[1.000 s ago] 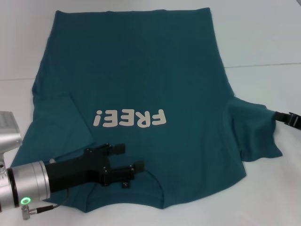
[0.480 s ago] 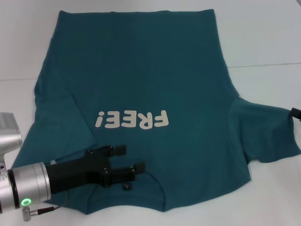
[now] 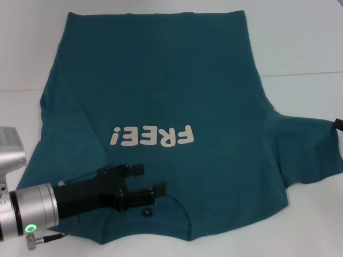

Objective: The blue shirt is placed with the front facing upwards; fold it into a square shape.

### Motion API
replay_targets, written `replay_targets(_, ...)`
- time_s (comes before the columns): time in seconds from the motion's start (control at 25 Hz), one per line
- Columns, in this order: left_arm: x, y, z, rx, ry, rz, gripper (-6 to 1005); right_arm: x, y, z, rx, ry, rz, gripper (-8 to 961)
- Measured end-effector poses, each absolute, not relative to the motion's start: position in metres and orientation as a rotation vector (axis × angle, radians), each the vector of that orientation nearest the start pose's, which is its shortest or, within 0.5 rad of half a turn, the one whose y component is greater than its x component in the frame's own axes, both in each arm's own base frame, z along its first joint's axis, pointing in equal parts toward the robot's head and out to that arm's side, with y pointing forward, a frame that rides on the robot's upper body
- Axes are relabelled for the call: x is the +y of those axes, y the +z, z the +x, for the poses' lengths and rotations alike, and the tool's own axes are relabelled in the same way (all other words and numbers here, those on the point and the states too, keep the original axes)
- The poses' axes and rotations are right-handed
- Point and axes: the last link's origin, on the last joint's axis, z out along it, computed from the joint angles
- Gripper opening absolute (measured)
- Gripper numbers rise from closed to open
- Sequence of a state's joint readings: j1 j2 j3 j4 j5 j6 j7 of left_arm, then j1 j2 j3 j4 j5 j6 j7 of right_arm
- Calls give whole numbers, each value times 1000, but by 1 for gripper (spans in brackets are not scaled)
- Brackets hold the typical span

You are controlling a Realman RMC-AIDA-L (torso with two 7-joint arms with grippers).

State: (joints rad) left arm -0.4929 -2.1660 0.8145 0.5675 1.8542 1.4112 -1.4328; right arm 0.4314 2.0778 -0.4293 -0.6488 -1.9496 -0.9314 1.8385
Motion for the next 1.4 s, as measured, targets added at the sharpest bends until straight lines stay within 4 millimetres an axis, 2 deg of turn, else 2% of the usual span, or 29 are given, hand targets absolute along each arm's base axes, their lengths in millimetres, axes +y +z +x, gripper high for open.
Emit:
replay_targets(0.48, 319, -55, -251, -870, -824, -2648, 920, 371, 64, 368, 1300, 636, -1691, 45)
replay_targets(0.96, 318, -55, -251, -873, -826, -2647, 920, 374, 64, 359, 1226, 676, -1732, 55)
replay_targets(1.4, 318, -56, -250, -875, -830, -2648, 919, 375, 52, 339, 1217, 752, -1848, 64)
